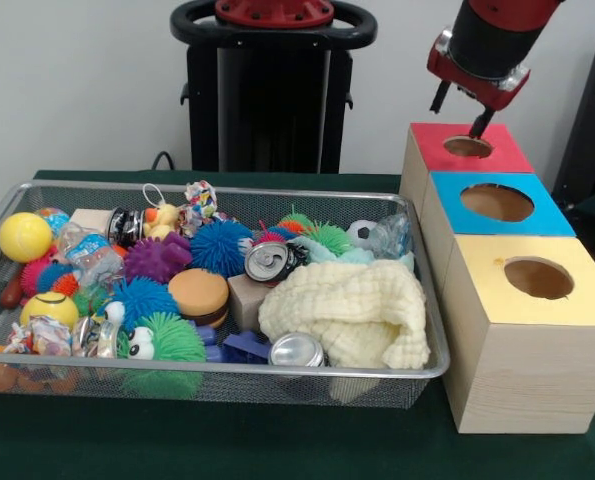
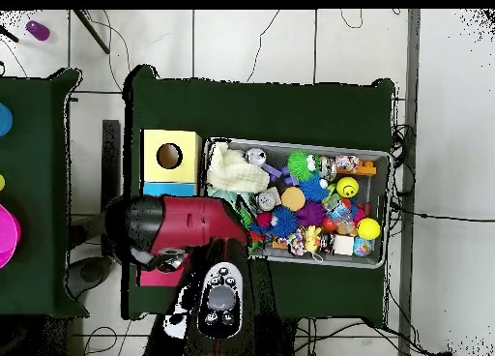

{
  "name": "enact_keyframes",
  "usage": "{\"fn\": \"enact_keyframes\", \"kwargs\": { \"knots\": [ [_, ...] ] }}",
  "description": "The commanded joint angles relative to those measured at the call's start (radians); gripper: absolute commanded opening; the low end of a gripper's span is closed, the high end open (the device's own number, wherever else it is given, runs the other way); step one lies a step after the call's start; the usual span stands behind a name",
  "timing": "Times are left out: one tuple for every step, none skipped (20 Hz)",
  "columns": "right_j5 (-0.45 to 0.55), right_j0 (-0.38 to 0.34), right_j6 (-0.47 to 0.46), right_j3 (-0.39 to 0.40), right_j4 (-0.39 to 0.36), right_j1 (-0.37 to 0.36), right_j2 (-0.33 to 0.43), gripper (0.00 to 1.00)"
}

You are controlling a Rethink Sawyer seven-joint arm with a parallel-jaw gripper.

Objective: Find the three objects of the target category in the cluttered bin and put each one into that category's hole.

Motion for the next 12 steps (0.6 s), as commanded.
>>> {"fn": "enact_keyframes", "kwargs": {
  "knots": [
    [0.207, -0.085, 0.061, -0.063, 0.100, -0.025, 0.115, 1.00],
    [0.216, -0.088, 0.066, -0.063, 0.106, -0.024, 0.117, 1.00],
    [0.232, -0.092, 0.071, -0.062, 0.116, -0.024, 0.120, 1.00],
    [0.239, -0.093, 0.072, -0.062, 0.121, -0.024, 0.121, 1.00],
    [0.244, -0.093, 0.068, -0.063, 0.119, -0.025, 0.121, 1.00],
    [0.252, -0.091, 0.070, -0.062, 0.121, -0.031, 0.120, 1.00],
    [0.253, -0.090, 0.064, -0.063, 0.116, -0.033, 0.118, 1.00],
    [0.250, -0.089, 0.061, -0.063, 0.113, -0.032, 0.117, 1.00],
    [0.241, -0.087, 0.050, -0.064, 0.104, -0.033, 0.115, 1.00],
    [0.228, -0.085, 0.037, -0.066, 0.092, -0.031, 0.115, 1.00],
    [0.188, -0.080, 0.002, -0.077, 0.050, -0.029, 0.110, 1.00],
    [0.117, -0.064, -0.012, -0.092, -0.011, -0.015, 0.090, 1.00]
  ]
}}
